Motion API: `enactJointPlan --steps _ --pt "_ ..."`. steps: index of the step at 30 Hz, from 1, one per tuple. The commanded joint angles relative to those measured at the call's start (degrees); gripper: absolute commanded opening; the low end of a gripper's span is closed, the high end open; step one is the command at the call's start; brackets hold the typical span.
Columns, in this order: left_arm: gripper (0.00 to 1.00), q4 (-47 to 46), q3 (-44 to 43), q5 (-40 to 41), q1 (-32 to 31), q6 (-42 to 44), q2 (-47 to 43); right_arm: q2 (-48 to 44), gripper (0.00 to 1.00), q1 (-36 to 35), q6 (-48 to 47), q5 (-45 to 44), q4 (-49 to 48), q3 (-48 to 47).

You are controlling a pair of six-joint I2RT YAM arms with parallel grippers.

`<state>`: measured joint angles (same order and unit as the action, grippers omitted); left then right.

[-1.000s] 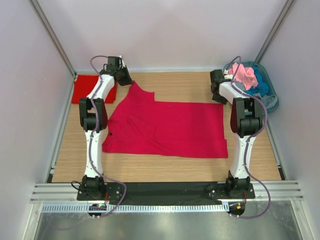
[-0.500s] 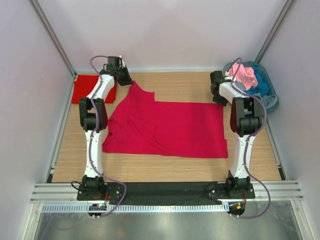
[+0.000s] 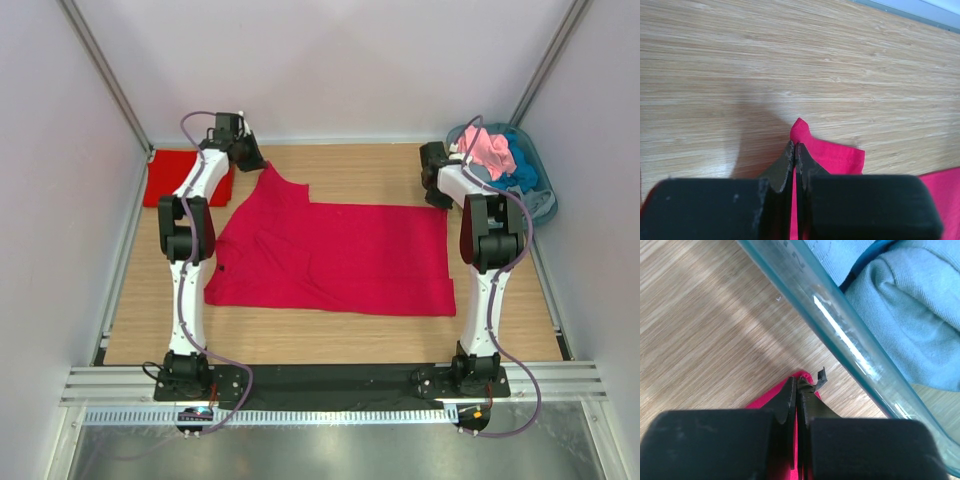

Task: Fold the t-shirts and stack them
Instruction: Fold the tshirt

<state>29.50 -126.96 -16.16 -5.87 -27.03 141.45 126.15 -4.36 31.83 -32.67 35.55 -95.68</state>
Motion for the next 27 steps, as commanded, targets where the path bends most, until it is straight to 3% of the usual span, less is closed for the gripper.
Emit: enactJointPlan --steps 1,14,24,25,26,27 --pt "0.00 0.0 -0.8 -0.9 0.4 -0.4 -5.0 -3.4 0.01 0.4 -0.4 1.2 -2.8 0.7" --pt "0.00 -0.8 13.6 3.4 0.5 1.2 -17.8 -18.9 0.01 0.4 -5.6 7.4 -15.5 16.8" --pt "0.00 -0.7 24.3 2.1 0.8 4.6 -24.8 -26.5 0.01 0.4 -4.4 8.0 -16.1 25.8" --pt "0.00 -0.6 24.6 1.7 0.7 4.7 -24.8 -26.0 0.03 0.4 -3.9 8.3 -15.3 25.2" --pt "0.00 -0.5 25.0 1.4 0.7 4.9 -24.6 -25.3 0.14 0.4 -3.3 8.8 -13.3 23.1" --pt "0.00 -0.5 25.3 1.2 0.7 4.8 -24.6 -24.3 0.19 0.4 -3.0 9.5 -12.5 21.9"
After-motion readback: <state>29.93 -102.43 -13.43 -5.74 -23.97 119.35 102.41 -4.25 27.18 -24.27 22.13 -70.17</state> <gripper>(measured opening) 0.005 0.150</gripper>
